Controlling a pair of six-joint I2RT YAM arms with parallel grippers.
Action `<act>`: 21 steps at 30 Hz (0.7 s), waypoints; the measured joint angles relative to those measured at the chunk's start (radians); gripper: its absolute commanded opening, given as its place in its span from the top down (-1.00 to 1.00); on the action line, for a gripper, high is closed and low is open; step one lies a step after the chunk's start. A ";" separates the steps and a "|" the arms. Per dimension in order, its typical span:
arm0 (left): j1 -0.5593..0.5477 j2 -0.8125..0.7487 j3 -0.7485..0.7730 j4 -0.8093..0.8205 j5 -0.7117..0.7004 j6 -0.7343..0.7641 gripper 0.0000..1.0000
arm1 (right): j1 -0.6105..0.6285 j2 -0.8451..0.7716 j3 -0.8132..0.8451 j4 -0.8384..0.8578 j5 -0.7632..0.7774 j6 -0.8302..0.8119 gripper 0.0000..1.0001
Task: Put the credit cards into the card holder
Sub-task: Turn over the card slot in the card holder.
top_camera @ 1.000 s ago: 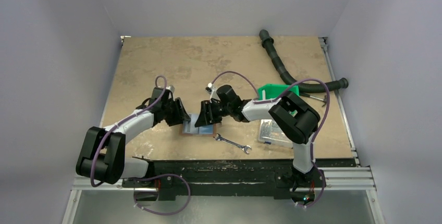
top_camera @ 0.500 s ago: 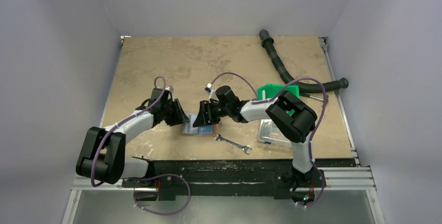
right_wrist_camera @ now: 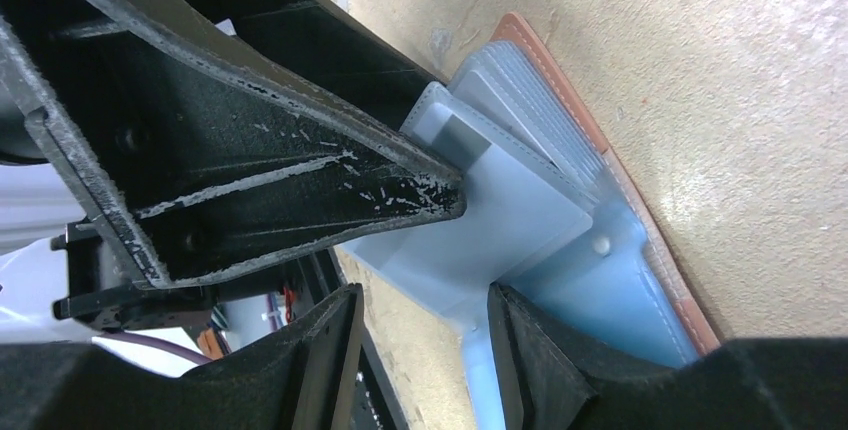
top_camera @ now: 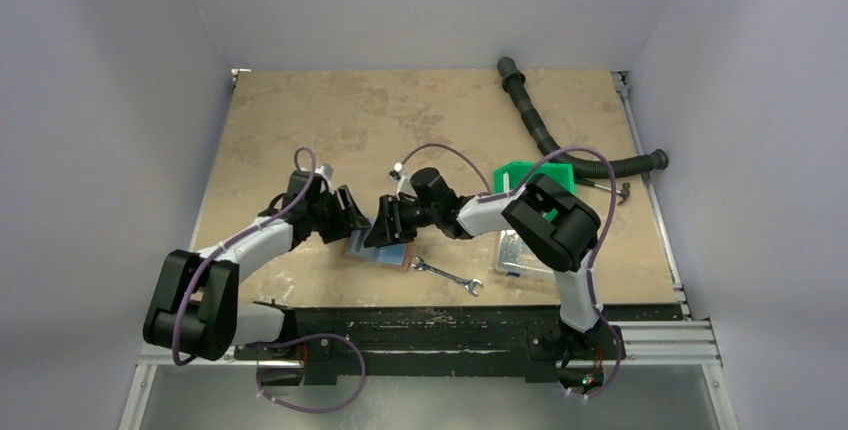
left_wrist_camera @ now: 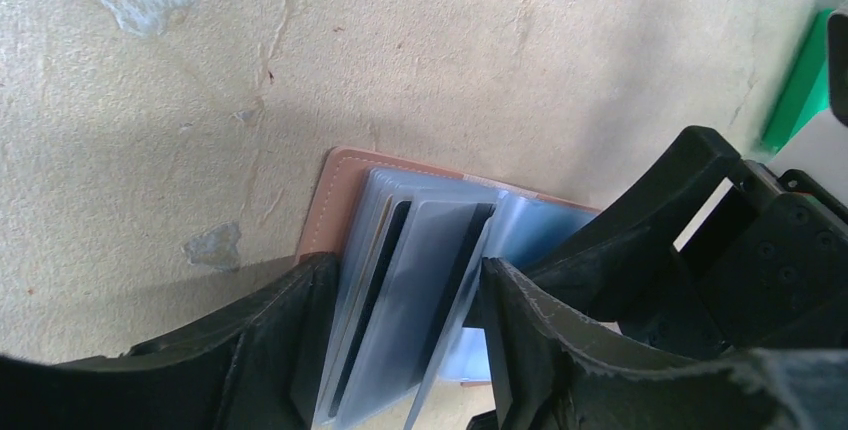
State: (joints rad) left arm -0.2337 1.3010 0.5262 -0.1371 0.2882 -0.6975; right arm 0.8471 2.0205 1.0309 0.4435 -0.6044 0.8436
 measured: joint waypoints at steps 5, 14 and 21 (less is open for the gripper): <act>0.000 -0.003 0.004 -0.003 0.002 0.000 -0.44 | -0.006 -0.033 -0.031 -0.004 0.013 -0.010 -0.15; 0.013 -0.013 0.099 -0.171 -0.058 0.033 -0.67 | -0.123 -0.364 -0.074 -0.259 0.102 -0.219 -0.27; 0.024 0.001 0.271 -0.248 -0.023 0.127 -0.73 | -0.441 -0.600 -0.085 -0.514 0.280 -0.392 -0.53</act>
State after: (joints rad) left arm -0.2092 1.3022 0.7975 -0.3851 0.2649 -0.5705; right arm 0.4057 1.4208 0.9455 -0.0704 -0.3241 0.4519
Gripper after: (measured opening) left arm 0.855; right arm 0.733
